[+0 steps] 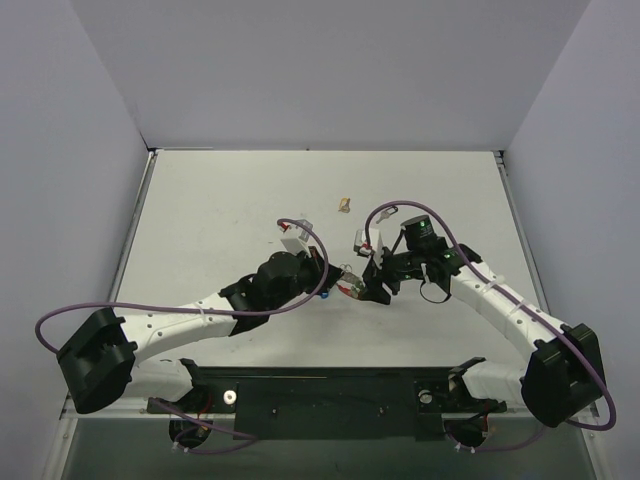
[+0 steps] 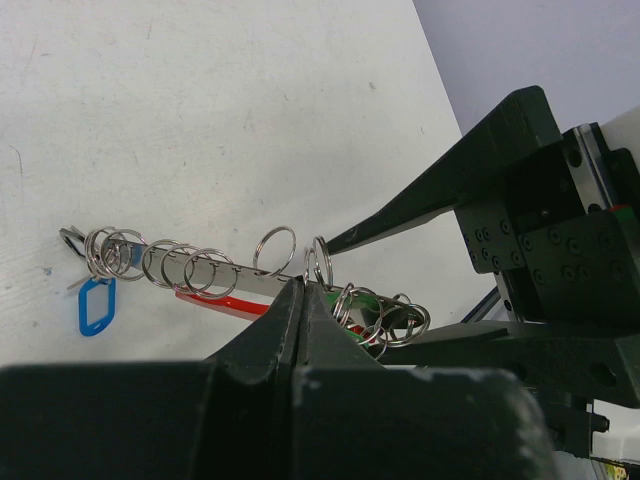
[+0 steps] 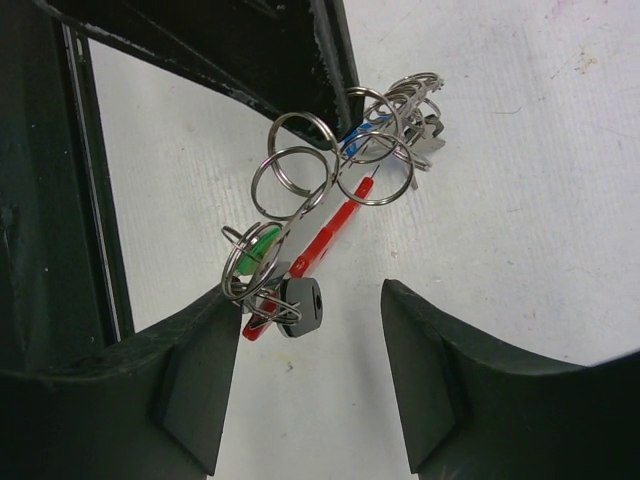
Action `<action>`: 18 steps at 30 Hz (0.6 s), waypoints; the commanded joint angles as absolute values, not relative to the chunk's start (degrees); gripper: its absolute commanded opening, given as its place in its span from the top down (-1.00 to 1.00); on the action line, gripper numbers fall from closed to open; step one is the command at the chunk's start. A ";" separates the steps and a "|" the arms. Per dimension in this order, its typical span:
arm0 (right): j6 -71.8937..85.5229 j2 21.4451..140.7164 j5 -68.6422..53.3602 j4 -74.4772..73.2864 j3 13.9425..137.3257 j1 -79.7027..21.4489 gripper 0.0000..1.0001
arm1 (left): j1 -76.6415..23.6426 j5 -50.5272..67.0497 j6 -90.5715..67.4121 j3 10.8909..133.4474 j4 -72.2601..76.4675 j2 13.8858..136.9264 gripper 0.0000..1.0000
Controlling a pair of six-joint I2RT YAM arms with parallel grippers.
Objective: Put the keys on the keyring
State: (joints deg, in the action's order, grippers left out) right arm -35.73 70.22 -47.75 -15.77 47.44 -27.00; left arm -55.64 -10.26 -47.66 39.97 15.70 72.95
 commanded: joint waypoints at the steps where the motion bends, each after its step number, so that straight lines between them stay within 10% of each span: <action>1: -33.75 69.43 -46.67 -11.95 46.15 -26.81 -0.04 | -55.28 -10.02 -48.60 41.92 20.30 70.84 1.00; 18: -33.04 68.55 -48.87 -8.52 42.98 -25.58 0.31 | -54.84 -8.79 -51.24 40.08 22.94 69.96 1.00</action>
